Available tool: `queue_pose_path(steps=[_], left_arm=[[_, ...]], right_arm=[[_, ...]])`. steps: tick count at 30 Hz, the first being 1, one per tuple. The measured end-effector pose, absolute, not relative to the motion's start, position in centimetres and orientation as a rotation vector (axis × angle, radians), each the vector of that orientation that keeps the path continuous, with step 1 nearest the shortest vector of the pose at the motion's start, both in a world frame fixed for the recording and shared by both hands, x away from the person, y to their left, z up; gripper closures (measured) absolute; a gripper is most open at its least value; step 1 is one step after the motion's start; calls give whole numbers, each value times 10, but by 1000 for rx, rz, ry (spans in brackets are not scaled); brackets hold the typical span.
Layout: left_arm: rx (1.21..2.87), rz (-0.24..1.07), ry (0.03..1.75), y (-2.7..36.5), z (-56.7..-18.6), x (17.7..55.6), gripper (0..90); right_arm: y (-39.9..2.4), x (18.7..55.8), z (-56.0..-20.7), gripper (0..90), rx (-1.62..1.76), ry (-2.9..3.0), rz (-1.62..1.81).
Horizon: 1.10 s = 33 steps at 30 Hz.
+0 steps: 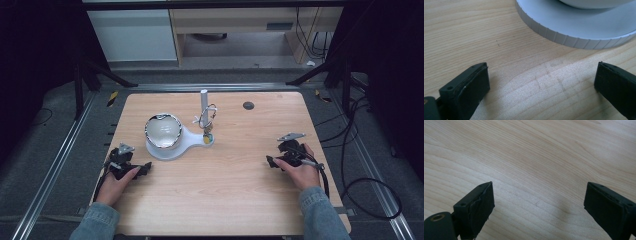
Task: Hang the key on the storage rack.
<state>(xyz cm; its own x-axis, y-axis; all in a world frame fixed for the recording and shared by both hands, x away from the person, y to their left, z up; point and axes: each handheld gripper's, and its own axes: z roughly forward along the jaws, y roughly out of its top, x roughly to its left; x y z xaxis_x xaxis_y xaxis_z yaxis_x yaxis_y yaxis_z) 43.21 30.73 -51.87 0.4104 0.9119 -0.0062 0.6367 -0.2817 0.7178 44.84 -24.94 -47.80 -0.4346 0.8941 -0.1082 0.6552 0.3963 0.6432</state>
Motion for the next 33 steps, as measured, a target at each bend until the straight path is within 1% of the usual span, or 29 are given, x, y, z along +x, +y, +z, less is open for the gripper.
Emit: queue_pose_path(steps=[8, 18, 28, 33], left_arm=[[2020, 550, 1310, 307, -519, 433, 0], [2019, 550, 1312, 307, -519, 433, 0], [2019, 549, 1314, 307, -519, 434, 0], [2019, 550, 1315, 307, -519, 434, 0]], right_arm=[[-254, 450, -488, 90, 1362, 2202, 745], [-250, 450, -497, 70, 1378, 2206, 779], [-253, 441, -507, 39, 1361, 2141, 888], [-251, 438, -507, 28, 1382, 2120, 879]])
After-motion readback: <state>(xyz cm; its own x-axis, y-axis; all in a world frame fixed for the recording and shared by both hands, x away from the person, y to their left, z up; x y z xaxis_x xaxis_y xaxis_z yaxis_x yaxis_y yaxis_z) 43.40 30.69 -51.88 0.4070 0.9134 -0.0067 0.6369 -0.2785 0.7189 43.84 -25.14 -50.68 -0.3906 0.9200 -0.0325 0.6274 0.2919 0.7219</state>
